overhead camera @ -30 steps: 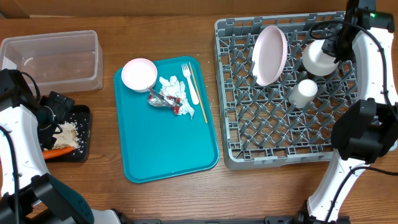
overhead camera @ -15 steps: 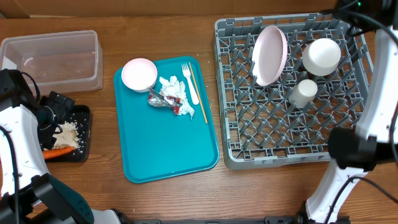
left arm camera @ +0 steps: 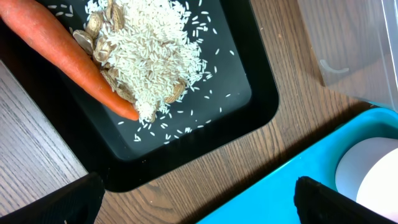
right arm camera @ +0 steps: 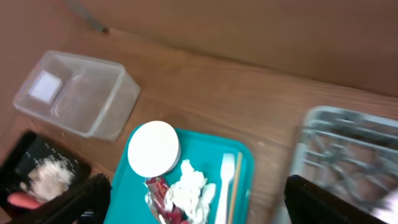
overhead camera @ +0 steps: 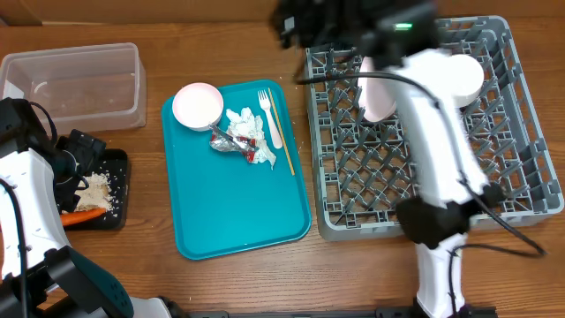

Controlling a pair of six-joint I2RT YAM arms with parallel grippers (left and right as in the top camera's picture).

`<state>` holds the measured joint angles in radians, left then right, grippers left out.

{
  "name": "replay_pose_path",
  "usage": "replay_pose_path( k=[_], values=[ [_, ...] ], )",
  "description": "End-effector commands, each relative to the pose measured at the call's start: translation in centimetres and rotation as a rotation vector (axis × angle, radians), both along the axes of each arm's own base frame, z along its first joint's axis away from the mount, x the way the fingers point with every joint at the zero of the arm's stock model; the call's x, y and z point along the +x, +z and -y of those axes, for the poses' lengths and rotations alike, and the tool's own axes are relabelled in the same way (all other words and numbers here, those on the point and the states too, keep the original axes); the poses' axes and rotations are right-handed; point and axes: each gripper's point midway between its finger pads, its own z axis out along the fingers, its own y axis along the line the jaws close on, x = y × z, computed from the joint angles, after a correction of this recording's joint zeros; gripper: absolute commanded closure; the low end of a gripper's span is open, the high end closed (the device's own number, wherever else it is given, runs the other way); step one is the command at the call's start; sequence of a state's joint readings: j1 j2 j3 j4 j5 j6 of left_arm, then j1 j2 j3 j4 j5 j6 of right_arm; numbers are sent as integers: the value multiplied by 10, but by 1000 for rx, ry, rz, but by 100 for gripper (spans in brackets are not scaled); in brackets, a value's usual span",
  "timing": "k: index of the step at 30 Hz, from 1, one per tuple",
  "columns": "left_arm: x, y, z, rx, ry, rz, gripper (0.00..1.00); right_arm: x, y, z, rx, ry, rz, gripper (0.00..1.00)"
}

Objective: Sort waste into correct bins and load items into the dishwasher rack
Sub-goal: 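Move the right gripper to the pink bowl and grasp its rim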

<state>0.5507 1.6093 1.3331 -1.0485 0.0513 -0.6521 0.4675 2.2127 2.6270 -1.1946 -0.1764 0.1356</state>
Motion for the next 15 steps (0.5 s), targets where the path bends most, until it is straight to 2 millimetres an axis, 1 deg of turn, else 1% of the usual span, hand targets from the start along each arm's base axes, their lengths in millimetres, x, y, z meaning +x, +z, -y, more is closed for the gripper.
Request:
replay_pose_path(
  k=[1, 4, 6, 8, 13, 15],
  values=[
    [2, 9, -3, 19, 10, 21, 0, 10, -63, -33, -52, 42, -73, 13],
    [2, 9, -4, 19, 10, 21, 0, 15, -107, -63, -76, 86, -100, 18],
    [2, 9, -3, 19, 10, 21, 0, 14, -134, -83, -99, 130, -106, 18],
    [2, 9, -3, 19, 10, 21, 0, 13, -154, -97, -128, 161, -99, 18],
    [2, 9, -3, 19, 10, 21, 0, 6, -191, -133, -158, 200, -79, 18],
    [2, 9, -3, 19, 10, 21, 0, 6, -202, -140, -176, 198, -69, 19]
  ],
)
